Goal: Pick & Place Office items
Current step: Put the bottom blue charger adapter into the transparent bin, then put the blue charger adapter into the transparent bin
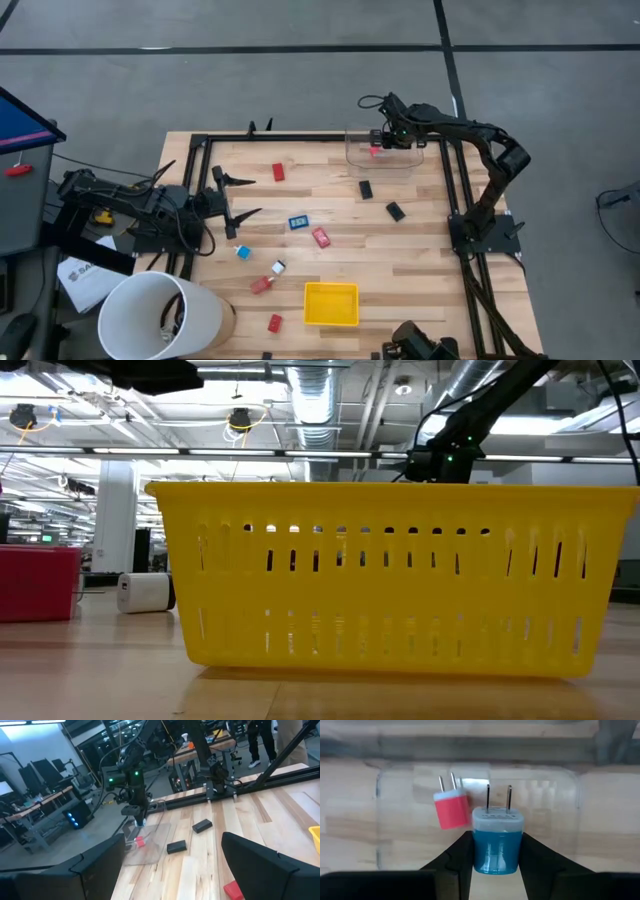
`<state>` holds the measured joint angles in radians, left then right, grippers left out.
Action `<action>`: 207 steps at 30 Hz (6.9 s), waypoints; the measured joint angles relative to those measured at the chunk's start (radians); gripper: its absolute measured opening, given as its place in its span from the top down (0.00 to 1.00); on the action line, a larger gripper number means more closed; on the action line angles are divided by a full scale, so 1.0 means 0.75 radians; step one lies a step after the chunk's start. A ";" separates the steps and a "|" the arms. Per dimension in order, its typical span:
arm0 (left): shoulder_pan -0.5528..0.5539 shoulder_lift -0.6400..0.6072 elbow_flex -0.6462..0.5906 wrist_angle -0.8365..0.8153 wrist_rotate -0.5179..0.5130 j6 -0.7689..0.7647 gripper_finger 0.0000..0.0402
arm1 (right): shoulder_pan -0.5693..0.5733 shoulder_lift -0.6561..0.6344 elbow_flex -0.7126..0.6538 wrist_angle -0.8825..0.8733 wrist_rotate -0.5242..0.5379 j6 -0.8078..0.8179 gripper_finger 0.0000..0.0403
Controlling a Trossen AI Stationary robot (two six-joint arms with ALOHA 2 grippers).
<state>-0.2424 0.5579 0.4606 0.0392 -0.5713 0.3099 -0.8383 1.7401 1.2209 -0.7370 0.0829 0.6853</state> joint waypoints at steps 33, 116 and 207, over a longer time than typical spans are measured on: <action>0.000 0.000 0.000 0.006 0.001 0.005 0.18 | 0.007 0.303 0.214 -0.054 -0.001 -0.091 0.59; 0.083 0.594 0.263 -0.990 0.413 -0.533 0.18 | 2.025 -0.295 0.171 -0.618 0.965 0.949 0.53; -0.213 1.138 0.275 -1.065 0.523 -0.749 0.34 | 2.217 -0.287 0.172 -0.576 1.035 1.148 0.53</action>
<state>-0.4023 1.4118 0.6670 -0.7599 -0.1794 -0.2516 0.8246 1.5246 1.3499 -1.1693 0.8593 1.5463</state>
